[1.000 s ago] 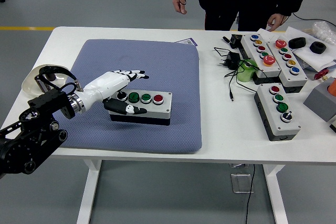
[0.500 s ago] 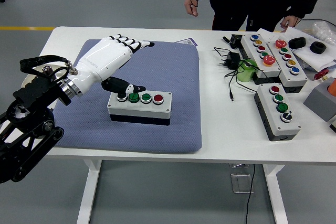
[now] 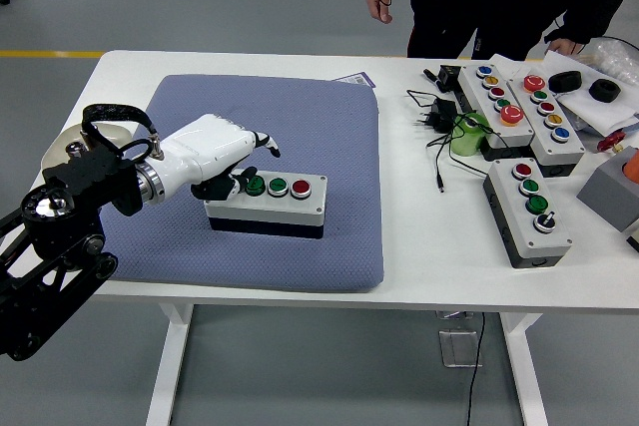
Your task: Pick up the button,place it on the desk,press the button,press the button
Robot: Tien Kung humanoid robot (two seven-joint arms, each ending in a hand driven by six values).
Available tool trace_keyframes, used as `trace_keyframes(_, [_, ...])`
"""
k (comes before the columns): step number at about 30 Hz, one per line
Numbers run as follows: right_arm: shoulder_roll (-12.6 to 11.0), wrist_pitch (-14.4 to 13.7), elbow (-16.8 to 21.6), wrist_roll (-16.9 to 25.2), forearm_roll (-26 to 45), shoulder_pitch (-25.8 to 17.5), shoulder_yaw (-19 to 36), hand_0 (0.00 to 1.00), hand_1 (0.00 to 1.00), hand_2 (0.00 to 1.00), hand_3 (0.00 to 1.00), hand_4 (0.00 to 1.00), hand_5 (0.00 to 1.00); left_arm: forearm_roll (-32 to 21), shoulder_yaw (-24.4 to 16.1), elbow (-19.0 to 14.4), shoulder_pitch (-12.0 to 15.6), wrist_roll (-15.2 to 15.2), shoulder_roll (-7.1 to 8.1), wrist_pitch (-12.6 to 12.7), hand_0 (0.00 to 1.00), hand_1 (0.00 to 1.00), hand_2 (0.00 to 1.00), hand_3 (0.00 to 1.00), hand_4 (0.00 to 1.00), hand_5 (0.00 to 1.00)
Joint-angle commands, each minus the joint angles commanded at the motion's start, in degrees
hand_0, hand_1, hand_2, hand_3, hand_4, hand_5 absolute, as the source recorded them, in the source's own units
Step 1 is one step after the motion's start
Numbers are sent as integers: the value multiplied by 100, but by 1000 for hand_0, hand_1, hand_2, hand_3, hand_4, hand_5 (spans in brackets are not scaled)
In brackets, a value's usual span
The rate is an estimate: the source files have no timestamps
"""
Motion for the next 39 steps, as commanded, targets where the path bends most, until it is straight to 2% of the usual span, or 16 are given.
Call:
trace_keyframes(21, [1,8,0,14,74,20,-44,750,705,715,584,182,137,0,284,60,-63,16,83,-185,2,24,116,761,2,2])
trace_keyframes(31, [-3,9,0,18,69,42,-34,750,704,715,583,182,137,0,379,135,-118,11,61,-219,2,23,115,754,2,2])
trace_keyframes(39, [-4,10,0,20,59,46,-24,750,704,715,584,182,137,0,557,213,-157,0,57,-359,2,16,110,733,2,2])
